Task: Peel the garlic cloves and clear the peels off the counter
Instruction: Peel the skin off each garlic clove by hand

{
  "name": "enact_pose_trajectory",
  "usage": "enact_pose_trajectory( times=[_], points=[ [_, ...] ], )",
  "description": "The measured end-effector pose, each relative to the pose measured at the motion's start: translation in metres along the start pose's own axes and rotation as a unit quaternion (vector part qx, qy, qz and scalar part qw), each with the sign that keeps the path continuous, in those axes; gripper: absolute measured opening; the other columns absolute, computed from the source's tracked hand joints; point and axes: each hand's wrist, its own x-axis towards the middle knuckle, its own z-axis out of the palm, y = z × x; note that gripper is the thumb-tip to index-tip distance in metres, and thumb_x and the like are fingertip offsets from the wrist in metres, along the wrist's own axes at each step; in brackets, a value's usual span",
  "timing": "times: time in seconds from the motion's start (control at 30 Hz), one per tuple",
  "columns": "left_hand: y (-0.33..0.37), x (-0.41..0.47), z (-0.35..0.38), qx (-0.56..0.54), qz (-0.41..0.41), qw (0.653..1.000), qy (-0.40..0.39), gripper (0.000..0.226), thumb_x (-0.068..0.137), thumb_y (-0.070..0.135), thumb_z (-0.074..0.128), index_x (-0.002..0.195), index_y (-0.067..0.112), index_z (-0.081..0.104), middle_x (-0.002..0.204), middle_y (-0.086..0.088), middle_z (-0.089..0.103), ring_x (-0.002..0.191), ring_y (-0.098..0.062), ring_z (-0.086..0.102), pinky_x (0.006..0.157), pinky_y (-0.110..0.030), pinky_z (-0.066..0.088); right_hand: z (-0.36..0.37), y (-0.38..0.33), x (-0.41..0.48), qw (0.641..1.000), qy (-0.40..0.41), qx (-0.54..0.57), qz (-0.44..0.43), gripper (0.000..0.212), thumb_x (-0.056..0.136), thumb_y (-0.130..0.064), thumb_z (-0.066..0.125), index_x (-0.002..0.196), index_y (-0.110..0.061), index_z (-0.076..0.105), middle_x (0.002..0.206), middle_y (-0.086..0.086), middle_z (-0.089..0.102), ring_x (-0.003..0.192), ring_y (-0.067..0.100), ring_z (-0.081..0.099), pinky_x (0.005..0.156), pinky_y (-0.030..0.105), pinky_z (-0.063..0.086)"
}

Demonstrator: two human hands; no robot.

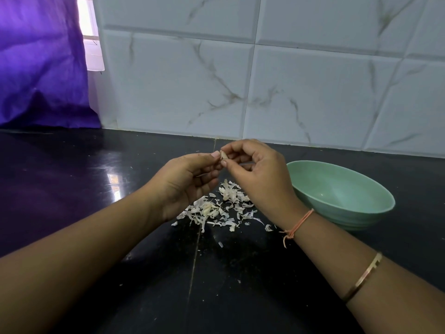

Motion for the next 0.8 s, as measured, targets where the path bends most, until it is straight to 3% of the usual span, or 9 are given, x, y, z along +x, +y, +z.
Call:
enact_pose_trajectory(
  times=[0.1,0.2,0.33,0.43,0.57,0.63,0.8],
  points=[
    [0.0,0.0,0.001,0.013,0.005,1.0,0.022,0.013,0.084,0.021,0.061,0.077,0.011,0.064,0.065,0.002,0.063,0.055,-0.003,0.056,0.06,-0.018,0.053,0.0,0.0,0.0,1.0,-0.004,-0.002,-0.002,0.014,0.08,-0.003,0.069,0.092,-0.009,0.07,0.08,-0.004,0.062,0.072,0.004,0.059,0.068,0.014,0.051],
    [-0.001,0.0,0.0,0.06,0.04,0.997,0.024,0.019,0.07,0.031,0.068,0.073,0.013,0.065,0.064,0.004,0.061,0.056,-0.003,0.053,0.06,-0.017,0.051,-0.002,-0.002,-0.001,1.0,-0.013,-0.022,-0.016,0.023,0.082,-0.005,0.067,0.104,-0.011,0.066,0.077,-0.004,0.061,0.07,0.008,0.06,0.067,0.019,0.053],
    [-0.002,0.0,-0.001,0.072,0.048,0.996,0.019,0.013,0.076,0.023,0.065,0.071,0.011,0.063,0.061,0.005,0.061,0.056,-0.002,0.052,0.058,-0.015,0.05,-0.001,-0.001,0.0,0.999,-0.018,-0.03,-0.011,0.028,0.081,-0.004,0.068,0.108,-0.011,0.065,0.077,-0.005,0.061,0.069,0.007,0.058,0.067,0.018,0.052],
    [-0.002,0.001,0.0,0.051,0.028,0.998,0.013,0.015,0.086,0.018,0.059,0.073,0.011,0.059,0.063,0.004,0.06,0.057,-0.002,0.053,0.058,-0.015,0.051,0.0,-0.002,0.001,0.999,-0.022,0.002,0.032,0.026,0.08,0.001,0.067,0.104,-0.009,0.068,0.077,-0.009,0.06,0.07,0.003,0.056,0.07,0.012,0.05],
    [-0.001,0.001,-0.001,0.04,0.019,0.999,0.012,0.017,0.09,0.017,0.055,0.075,0.011,0.061,0.066,0.004,0.06,0.058,-0.002,0.053,0.06,-0.016,0.052,-0.001,-0.002,0.002,0.996,-0.022,0.037,0.077,0.022,0.081,0.001,0.067,0.097,-0.014,0.069,0.079,-0.006,0.066,0.075,0.008,0.063,0.076,0.022,0.055],
    [-0.002,0.002,0.0,0.085,0.04,0.995,0.024,0.017,0.09,0.016,0.055,0.076,0.009,0.061,0.066,0.003,0.059,0.058,-0.003,0.051,0.06,-0.016,0.05,-0.001,-0.004,0.002,0.99,-0.028,0.086,0.107,0.02,0.084,0.002,0.062,0.09,-0.016,0.068,0.075,-0.002,0.066,0.069,0.008,0.062,0.074,0.027,0.056],
    [-0.008,0.002,-0.003,0.217,0.105,0.969,0.062,0.021,0.088,0.017,0.06,0.069,0.009,0.061,0.07,-0.005,0.056,0.064,-0.012,0.049,0.063,-0.024,0.045,-0.008,-0.01,0.002,0.953,-0.03,0.214,0.212,0.01,0.089,0.001,0.056,0.087,-0.004,0.065,0.071,0.006,0.065,0.06,0.008,0.061,0.064,0.022,0.054]
  ],
)
